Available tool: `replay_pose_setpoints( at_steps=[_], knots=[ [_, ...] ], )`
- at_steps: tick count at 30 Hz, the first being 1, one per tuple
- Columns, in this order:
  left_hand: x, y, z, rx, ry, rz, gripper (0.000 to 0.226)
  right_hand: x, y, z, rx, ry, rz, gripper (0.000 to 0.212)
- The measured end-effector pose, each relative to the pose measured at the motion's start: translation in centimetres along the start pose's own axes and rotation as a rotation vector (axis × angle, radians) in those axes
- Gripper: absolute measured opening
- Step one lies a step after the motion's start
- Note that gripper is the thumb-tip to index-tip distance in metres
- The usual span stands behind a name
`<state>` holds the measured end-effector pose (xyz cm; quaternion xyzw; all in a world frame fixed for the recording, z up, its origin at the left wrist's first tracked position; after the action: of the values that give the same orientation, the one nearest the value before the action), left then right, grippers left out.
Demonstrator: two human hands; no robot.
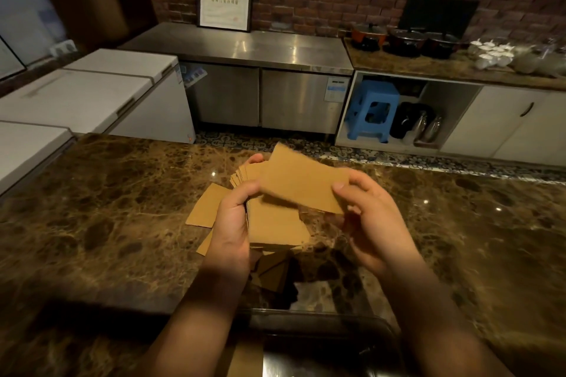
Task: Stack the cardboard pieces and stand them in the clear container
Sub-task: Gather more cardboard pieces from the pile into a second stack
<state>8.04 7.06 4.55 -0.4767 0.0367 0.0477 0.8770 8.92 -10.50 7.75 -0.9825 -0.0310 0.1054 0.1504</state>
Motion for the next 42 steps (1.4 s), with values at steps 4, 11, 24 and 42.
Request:
replay_pose_setpoints(
  at_steps=[4,11,24,42],
  knots=[
    [-0.1,-0.2,-0.4,0.020,0.186,-0.001,0.029,1.1,0.2,-2.3,-0.289,0.172,-0.191,0.032],
    [-0.5,-1.2,-2.1,0.146,0.392,0.031,0.056,2.0,-2.6,-2.4,-0.715,0.507,-0.197,0.023],
    [1.9,-2.6,-2.7,0.154,0.040,-0.096,0.065,1.1,0.8,1.4,-0.371,0.097,-0.090,0.084],
    [2.0,-3.6,-4.1,0.286,-0.222,-0.246,0.049,0.6,2.4,3.9,0.251,-0.269,-0.078,0.052]
  ],
)
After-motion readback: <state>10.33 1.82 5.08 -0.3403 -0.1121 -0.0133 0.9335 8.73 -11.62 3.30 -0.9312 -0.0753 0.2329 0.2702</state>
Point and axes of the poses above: each hand's wrist, its own x-axis towards the middle knuckle, its own y-axis out of the back of the hand, z = x × y, the point moved 3 cm from there along x, towards the middle knuckle, and after that the axes turned 7 degrees about z, right-handed, at the moved point
